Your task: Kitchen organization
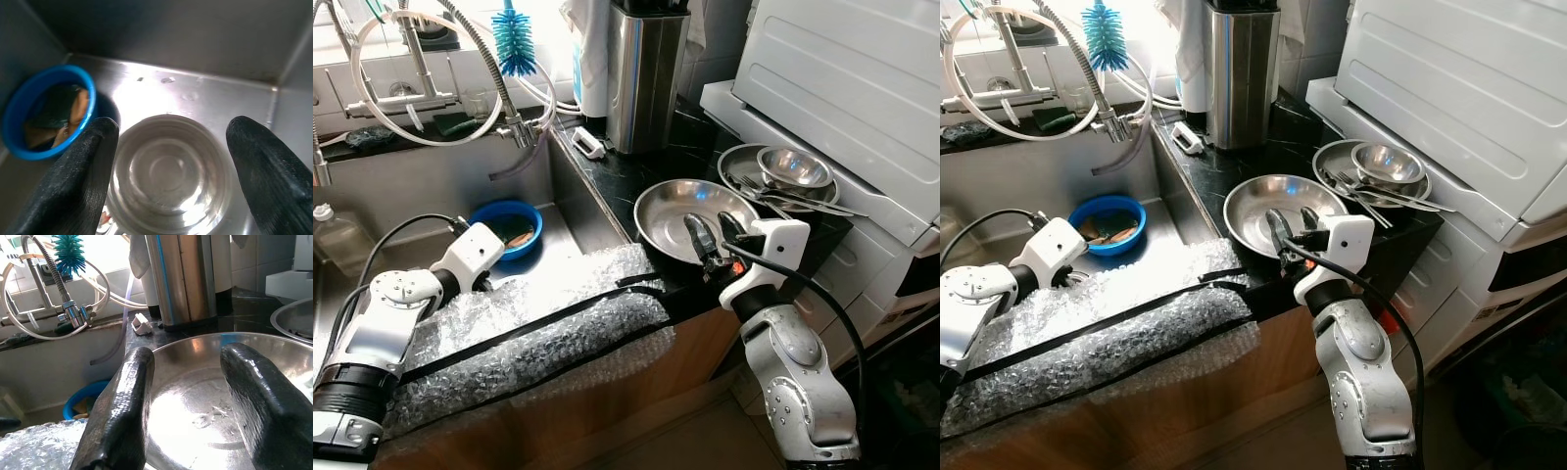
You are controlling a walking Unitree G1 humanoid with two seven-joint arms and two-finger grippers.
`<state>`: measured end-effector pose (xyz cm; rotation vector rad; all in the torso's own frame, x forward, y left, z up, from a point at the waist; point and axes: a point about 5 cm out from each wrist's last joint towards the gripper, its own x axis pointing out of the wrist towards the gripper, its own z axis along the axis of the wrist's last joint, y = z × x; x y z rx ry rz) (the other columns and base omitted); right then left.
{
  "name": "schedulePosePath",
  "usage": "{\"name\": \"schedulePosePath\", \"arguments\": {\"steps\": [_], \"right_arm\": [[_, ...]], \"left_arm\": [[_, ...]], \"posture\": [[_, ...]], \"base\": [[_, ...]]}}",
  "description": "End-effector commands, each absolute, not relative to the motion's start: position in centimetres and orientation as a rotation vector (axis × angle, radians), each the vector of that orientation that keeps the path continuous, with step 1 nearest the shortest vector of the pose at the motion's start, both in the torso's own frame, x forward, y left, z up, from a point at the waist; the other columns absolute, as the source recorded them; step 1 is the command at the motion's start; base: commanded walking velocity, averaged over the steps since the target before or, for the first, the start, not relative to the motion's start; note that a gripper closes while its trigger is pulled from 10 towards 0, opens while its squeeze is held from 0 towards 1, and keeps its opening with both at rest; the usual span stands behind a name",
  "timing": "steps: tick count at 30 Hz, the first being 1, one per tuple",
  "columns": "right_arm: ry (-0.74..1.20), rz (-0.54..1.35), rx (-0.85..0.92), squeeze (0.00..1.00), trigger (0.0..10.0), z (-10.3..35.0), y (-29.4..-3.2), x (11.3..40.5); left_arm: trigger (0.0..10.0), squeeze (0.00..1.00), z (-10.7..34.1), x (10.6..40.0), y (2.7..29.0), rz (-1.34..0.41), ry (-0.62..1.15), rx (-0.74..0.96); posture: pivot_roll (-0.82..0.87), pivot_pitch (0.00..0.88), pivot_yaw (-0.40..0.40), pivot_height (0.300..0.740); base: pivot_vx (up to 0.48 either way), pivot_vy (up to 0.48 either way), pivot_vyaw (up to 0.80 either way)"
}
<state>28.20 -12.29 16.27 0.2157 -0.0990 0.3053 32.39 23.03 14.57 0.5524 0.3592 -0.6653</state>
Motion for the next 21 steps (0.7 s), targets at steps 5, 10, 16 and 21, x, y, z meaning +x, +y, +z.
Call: {"name": "schedulePosePath", "arguments": {"steps": [5,10,16,21], "right_arm": [[-0.088,0.303,0.206,0.00,10.0,16.2,-12.2,28.2],[-0.097,0.287,0.205,0.00,10.0,16.3,-12.6,28.2],[-0.099,0.277,0.197,0.00,10.0,16.4,-12.7,28.1],[-0.120,0.242,0.184,0.00,10.0,16.9,-13.8,28.2]], "left_arm": [[10.0,0.00,15.8,33.6,24.4,-0.422,0.209,0.498],[10.0,0.00,20.1,33.5,26.9,-0.129,-0.087,0.436],[10.0,0.00,21.4,31.1,28.5,0.066,-0.234,0.399],[10.0,0.00,21.9,28.2,27.9,0.130,-0.319,0.391]], "posture": [[-0.02,0.000,-0.065,0.740],[-0.02,0.000,-0.065,0.740],[-0.02,0.000,-0.071,0.740],[-0.02,0.000,-0.077,0.740]], "base": [[0.000,0.000,0.00],[0.000,0.000,0.00],[0.000,0.000,0.00],[0.000,0.000,0.00]]}}
